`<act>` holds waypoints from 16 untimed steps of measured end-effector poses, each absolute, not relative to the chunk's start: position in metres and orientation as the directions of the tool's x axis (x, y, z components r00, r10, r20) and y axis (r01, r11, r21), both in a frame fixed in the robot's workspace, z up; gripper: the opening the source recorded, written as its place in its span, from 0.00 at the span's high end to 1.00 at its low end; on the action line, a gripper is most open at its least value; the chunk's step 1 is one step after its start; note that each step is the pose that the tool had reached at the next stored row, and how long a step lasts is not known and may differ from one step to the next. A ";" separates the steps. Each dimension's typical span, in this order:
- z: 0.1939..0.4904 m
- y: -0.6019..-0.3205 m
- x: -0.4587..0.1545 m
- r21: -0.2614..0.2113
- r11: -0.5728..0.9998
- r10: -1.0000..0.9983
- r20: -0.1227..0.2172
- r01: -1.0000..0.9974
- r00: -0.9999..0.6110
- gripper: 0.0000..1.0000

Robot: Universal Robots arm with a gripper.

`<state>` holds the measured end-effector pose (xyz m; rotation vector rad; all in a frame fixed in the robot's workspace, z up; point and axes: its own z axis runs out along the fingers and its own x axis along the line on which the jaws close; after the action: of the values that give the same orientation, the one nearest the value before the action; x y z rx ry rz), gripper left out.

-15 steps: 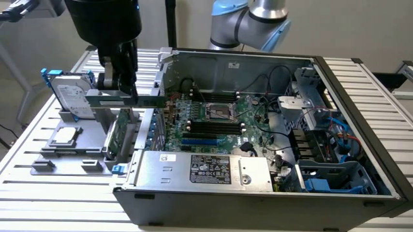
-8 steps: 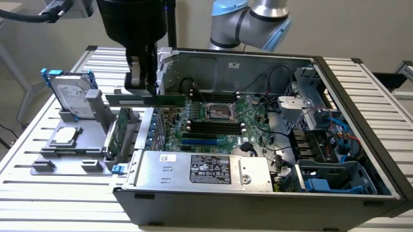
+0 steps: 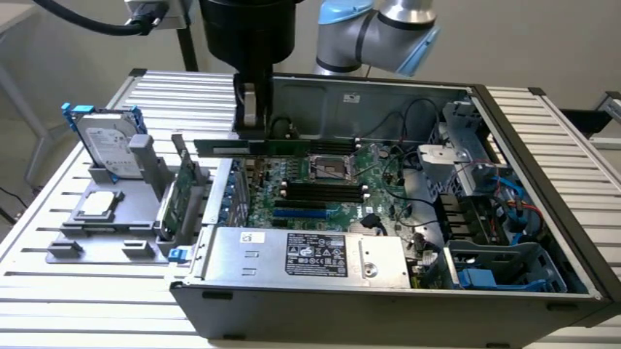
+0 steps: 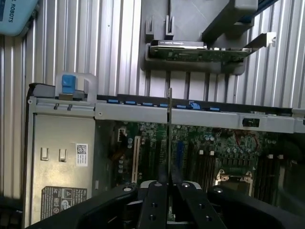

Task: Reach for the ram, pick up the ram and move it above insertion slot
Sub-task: 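Pick up the ram and move it above insertion slot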

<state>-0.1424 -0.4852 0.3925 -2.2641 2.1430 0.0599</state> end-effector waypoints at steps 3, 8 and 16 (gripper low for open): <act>0.390 -0.477 -0.133 0.009 -0.055 -0.998 -0.044 -0.998 0.055 0.86; 0.386 -0.462 -0.119 0.009 -0.055 -0.998 -0.044 -0.998 0.055 0.86; 0.379 -0.436 -0.098 0.009 -0.055 -0.998 -0.044 -0.998 0.055 0.86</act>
<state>-0.0977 -0.4358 0.3792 -2.2640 2.1430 0.0599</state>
